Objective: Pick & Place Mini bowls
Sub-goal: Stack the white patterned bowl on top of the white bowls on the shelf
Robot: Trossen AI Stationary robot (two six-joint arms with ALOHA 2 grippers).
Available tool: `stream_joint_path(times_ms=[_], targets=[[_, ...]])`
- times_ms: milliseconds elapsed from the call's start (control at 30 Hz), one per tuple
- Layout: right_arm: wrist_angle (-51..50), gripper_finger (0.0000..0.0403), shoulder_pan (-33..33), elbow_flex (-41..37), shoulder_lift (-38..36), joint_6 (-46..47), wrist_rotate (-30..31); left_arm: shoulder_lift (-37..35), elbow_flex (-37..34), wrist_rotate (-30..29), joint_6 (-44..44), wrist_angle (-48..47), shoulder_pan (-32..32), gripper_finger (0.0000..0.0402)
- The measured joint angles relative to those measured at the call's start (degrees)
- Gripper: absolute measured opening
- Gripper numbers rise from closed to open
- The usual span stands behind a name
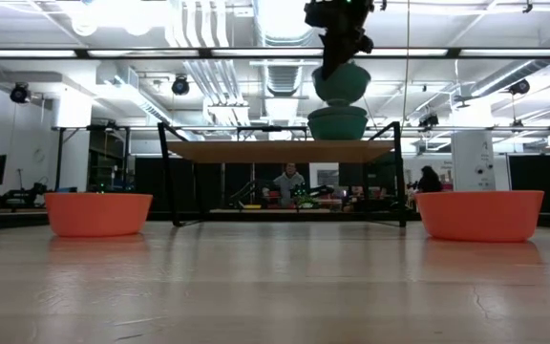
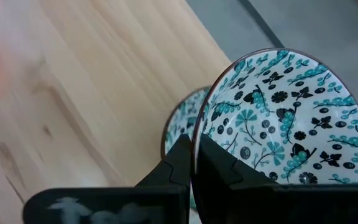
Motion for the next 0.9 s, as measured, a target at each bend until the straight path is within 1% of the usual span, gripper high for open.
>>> stream_joint_path(times_ms=[200, 600, 900], targets=[[4.2, 0.0011, -1.2, -2.7, 0.0, -0.4, -1.7, 0.2, 0.0, 0.0, 0.0, 0.0, 0.0, 0.0110], [7.2, 0.0011, -1.4, -9.8, 0.1, 0.3, -1.6, 0.2, 0.0, 0.0, 0.0, 0.0, 0.0, 0.0110], [10.5, 0.0014, -1.3, -12.8, 0.1, 0.5, -1.5, 0.3, 0.0, -0.2, 0.0, 0.0, 0.0, 0.0110]])
